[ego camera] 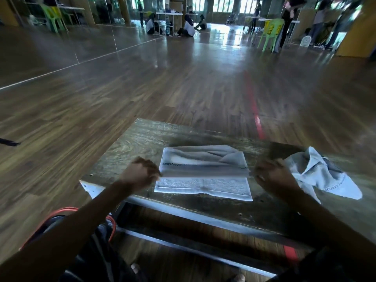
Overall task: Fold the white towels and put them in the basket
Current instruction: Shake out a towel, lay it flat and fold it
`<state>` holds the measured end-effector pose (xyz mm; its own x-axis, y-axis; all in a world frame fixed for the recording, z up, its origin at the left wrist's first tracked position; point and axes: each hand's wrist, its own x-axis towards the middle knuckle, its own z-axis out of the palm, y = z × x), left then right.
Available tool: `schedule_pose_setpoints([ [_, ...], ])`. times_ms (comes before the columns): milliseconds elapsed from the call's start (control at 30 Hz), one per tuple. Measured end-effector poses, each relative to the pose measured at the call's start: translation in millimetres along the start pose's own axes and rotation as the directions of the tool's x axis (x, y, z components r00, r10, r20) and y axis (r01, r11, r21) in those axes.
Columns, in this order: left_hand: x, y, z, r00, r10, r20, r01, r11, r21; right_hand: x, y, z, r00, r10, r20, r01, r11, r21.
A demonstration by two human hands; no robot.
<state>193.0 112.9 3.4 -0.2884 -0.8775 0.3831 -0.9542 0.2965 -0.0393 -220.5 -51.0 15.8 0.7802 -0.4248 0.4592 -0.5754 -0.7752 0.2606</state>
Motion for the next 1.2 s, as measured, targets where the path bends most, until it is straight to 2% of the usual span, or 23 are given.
schedule_pose_setpoints([
  [67, -22, 10, 17, 0.999, -0.01, 0.052, 0.013, 0.999, -0.045, -24, -15, 17, 0.994, -0.104, 0.035, 0.105, 0.993, -0.044],
  [133, -33, 13, 23, 0.996, -0.08, 0.05, 0.085, 0.991, -0.104, -43, -27, 27, 0.991, -0.12, 0.059, 0.125, 0.988, -0.094],
  [233, -33, 16, 22, 0.993, -0.104, 0.054, 0.109, 0.988, -0.107, -56, -36, 28, 1.0, 0.02, 0.01, -0.021, 0.999, 0.026],
  [433, -34, 15, 25, 0.986, -0.15, 0.071, 0.16, 0.972, -0.17, -50, -39, 25, 0.971, 0.201, 0.128, -0.217, 0.967, 0.131],
  [567, -32, 18, 25, 0.939, -0.342, 0.03, 0.338, 0.908, -0.245, -39, -46, 17, 0.951, 0.305, 0.039, -0.307, 0.931, 0.198],
  [600, -33, 19, 26, 0.936, -0.351, 0.011, 0.343, 0.909, -0.236, -37, -48, 15, 0.948, 0.317, 0.024, -0.316, 0.929, 0.192],
  [700, -38, 23, 26, 0.966, -0.257, -0.006, 0.25, 0.947, -0.201, -42, -51, 20, 0.96, 0.28, 0.026, -0.28, 0.948, 0.152],
  [867, -46, 20, 25, 0.975, -0.215, 0.061, 0.223, 0.954, -0.199, -59, -47, 25, 0.971, 0.138, 0.194, -0.182, 0.954, 0.236],
  [967, -49, 18, 21, 0.992, -0.111, 0.054, 0.118, 0.98, -0.162, -61, -47, 18, 0.965, 0.113, 0.237, -0.174, 0.951, 0.257],
  [1200, -62, 21, 19, 0.997, 0.072, -0.016, -0.073, 0.995, -0.066, -70, -56, 7, 0.988, -0.022, 0.154, -0.015, 0.971, 0.237],
])
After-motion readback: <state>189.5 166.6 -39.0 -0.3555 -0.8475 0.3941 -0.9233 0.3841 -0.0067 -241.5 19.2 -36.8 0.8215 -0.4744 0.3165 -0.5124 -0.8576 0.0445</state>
